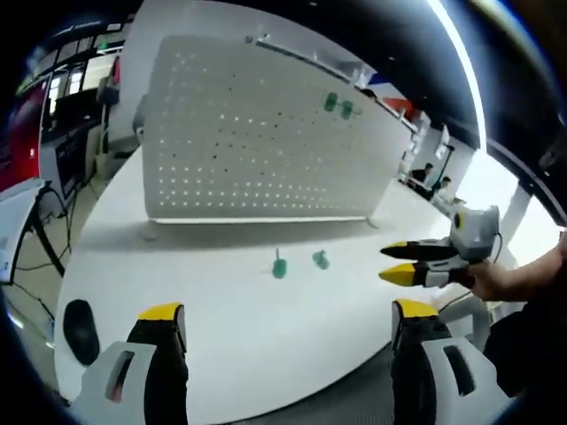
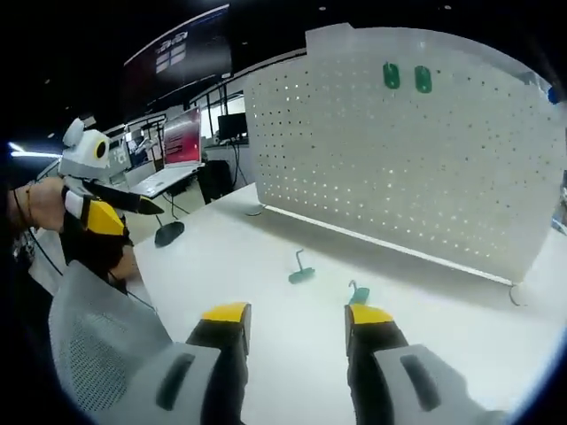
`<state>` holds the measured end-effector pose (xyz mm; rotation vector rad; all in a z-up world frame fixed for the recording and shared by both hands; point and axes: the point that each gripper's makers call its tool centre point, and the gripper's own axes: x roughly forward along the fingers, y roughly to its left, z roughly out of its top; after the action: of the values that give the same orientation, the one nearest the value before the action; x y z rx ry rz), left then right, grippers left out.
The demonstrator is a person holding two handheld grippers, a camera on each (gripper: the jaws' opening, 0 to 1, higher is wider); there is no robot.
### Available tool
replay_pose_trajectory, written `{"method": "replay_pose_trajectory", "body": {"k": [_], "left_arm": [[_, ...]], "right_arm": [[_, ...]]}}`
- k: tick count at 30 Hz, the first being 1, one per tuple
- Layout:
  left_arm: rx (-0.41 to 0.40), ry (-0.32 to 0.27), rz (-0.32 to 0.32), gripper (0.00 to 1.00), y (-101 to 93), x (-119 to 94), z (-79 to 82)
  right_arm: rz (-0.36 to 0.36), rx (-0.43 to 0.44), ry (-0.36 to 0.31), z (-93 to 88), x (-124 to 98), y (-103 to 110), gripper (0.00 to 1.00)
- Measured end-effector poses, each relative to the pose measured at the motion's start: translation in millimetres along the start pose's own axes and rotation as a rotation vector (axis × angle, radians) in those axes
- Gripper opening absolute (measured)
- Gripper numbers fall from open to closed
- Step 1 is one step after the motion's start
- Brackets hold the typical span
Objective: Insert the hook assembly into the mounting plate slot until the hook locks in place.
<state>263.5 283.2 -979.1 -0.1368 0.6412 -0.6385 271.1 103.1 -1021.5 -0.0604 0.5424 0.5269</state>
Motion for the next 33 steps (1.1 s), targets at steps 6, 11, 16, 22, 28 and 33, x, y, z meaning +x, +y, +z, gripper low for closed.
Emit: {"method": "replay_pose_trajectory", "body": {"k": [6, 11, 16, 22, 28, 33], "left_arm": [[-0.003, 0.01, 0.013, 0.98, 5.7, 0.4, -1.6], [-0.026, 0.02, 0.029, 0.98, 12.7, -0.7, -8.4], [-0.045, 0.04, 0.042, 0.98, 19.0, -0.7, -16.1], [-0.057, 0.041, 0.052, 0.98, 23.1, 0.1, -15.4], [-0.064, 0.04, 0.06, 0.97, 27.9, 1.0, -13.8], [-0.069, 0.044, 0.066, 0.97, 33.2, 0.9, -13.6]], "right_arm": [[0.042, -0.01, 0.011, 0.4, 32.4, 9.4, 0.38], [0.07, -0.026, 0.051, -3.9, 59.3, 11.3, 0.37], [0.102, -0.033, 0.073, -0.1, 85.1, 13.7, 0.35], [0.13, -0.066, 0.087, 8.0, 111.1, 17.4, 0.33], [0.123, -0.058, 0.124, 5.1, 138.1, 9.5, 0.31], [0.092, -0.035, 0.139, 4.6, 151.5, -1.7, 0.3]]}}
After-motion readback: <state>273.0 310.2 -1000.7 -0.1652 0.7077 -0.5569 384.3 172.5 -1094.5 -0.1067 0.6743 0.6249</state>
